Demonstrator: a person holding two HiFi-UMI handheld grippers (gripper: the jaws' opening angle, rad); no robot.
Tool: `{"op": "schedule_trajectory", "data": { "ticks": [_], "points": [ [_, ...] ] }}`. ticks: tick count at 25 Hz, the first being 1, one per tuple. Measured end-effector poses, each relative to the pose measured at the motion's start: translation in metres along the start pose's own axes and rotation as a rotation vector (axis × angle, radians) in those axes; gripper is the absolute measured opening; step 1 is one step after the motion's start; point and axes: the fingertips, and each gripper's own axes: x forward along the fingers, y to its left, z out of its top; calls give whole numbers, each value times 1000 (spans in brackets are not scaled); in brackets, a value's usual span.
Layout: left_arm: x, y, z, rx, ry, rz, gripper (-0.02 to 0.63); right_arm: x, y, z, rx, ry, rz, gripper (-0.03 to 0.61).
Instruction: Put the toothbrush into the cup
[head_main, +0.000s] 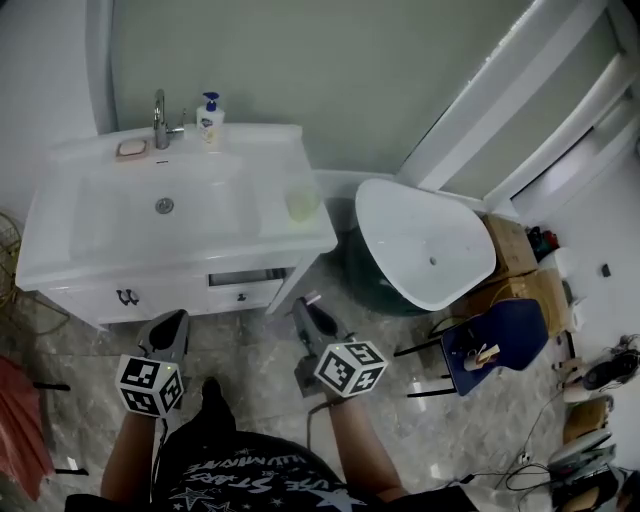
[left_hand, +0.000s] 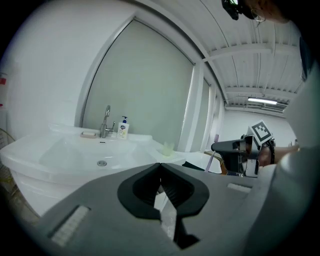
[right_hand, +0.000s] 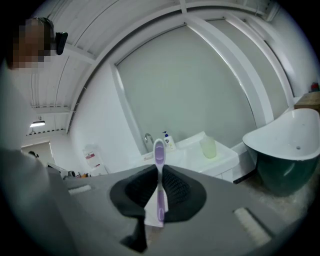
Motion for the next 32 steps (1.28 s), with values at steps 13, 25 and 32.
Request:
{"op": "schedule_trajectory", "data": {
  "ticks": [13,25,32],
  "points": [
    [77,70,51,14,-3,-73,9,88,-5,47,-17,-37,-66,34],
    [135,54,76,33,3,-93,9,115,-62,99,-25,-86,-74,34],
    [199,32,106,45,-20,-66,9,147,-116,154,-45,-108,-9,34]
  ]
}}
